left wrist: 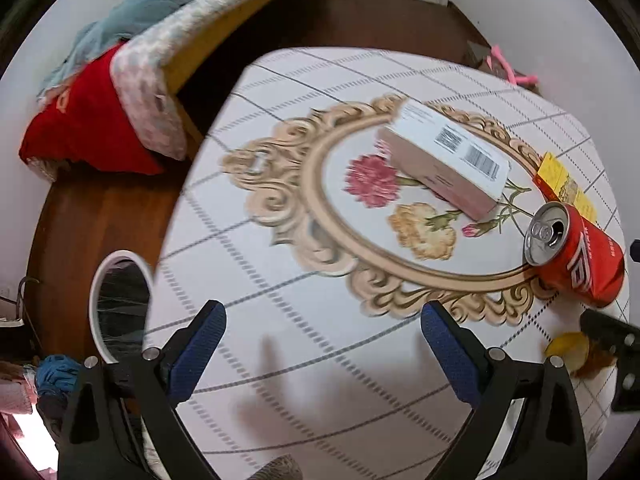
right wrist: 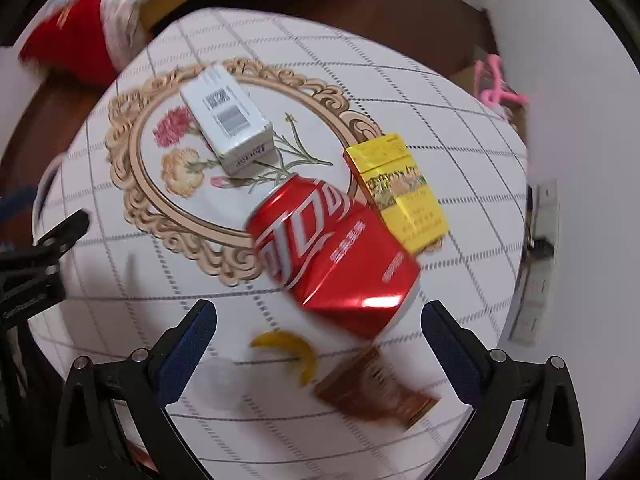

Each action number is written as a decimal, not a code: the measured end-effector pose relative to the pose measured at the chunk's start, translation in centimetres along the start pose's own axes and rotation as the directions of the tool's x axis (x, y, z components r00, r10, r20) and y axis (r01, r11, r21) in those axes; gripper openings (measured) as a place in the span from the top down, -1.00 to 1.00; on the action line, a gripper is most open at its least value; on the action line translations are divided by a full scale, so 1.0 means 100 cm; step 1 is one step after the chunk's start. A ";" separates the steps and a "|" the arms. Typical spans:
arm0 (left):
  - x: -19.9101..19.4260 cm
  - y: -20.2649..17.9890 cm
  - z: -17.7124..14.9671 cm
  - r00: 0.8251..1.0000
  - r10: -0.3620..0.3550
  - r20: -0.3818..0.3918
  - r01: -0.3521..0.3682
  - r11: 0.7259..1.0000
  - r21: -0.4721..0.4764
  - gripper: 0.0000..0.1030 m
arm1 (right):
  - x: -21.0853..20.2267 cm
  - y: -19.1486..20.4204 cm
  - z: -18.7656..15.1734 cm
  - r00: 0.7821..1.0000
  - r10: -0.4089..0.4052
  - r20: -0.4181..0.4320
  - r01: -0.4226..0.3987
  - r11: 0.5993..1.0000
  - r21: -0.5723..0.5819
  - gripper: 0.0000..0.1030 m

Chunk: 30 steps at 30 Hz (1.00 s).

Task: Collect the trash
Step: 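Grasp the white barcode box with the left tool while the right tool grasps the red cola can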

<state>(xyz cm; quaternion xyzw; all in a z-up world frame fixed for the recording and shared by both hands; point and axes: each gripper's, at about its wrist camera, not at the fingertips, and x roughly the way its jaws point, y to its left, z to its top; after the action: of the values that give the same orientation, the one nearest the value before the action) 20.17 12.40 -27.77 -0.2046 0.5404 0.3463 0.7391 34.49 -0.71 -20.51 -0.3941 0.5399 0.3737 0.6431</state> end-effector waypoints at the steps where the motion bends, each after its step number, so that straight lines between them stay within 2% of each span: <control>1: 0.003 -0.002 0.001 1.000 0.001 -0.006 -0.001 1.000 0.002 -0.94 | 0.007 -0.001 0.004 1.000 0.006 -0.024 -0.007 0.999 -0.035 -1.00; 7: 0.024 -0.011 0.004 0.999 0.008 -0.044 -0.007 1.000 0.012 -0.94 | 0.039 0.004 0.022 0.995 -0.025 -0.100 0.009 0.987 -0.161 -1.00; 15: 0.036 -0.010 0.010 0.998 -0.008 -0.069 0.008 1.000 0.004 -0.94 | 0.067 0.005 0.041 0.992 -0.002 -0.127 -0.019 0.986 -0.164 -1.00; 17: 0.039 -0.011 0.013 0.997 -0.014 -0.078 0.014 1.000 0.000 -0.94 | 0.071 0.003 0.042 0.992 0.010 -0.127 -0.028 0.990 -0.140 -0.99; 18: 0.040 -0.012 0.016 0.996 -0.021 -0.082 0.021 1.000 -0.004 -0.94 | 0.072 0.002 0.042 0.992 0.020 -0.128 -0.036 0.991 -0.128 -0.84; 19: 0.040 -0.014 0.019 0.996 -0.029 -0.083 0.028 1.000 -0.007 -0.94 | 0.073 0.000 0.041 0.992 0.023 -0.128 -0.038 0.993 -0.115 -0.80; 23: 0.037 -0.025 0.035 0.994 -0.068 -0.081 0.067 0.998 -0.019 -0.94 | 0.072 -0.019 0.037 0.991 0.073 -0.112 -0.076 0.997 -0.014 -0.79; 26: 0.032 -0.029 0.052 0.989 -0.123 -0.081 0.120 0.992 -0.049 -0.94 | 0.065 -0.047 0.033 0.991 0.122 -0.063 -0.114 0.987 0.109 -0.79; 30: 0.029 -0.041 0.082 0.968 -0.230 -0.097 0.216 0.967 -0.135 -0.93 | 0.048 -0.083 0.027 0.992 0.127 0.024 -0.129 0.961 0.243 -0.78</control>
<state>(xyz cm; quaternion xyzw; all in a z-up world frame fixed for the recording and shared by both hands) 29.07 16.06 -28.09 -0.3286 0.5321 0.2816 0.7277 43.70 -1.41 -24.09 -0.2748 0.6036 0.3467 0.6632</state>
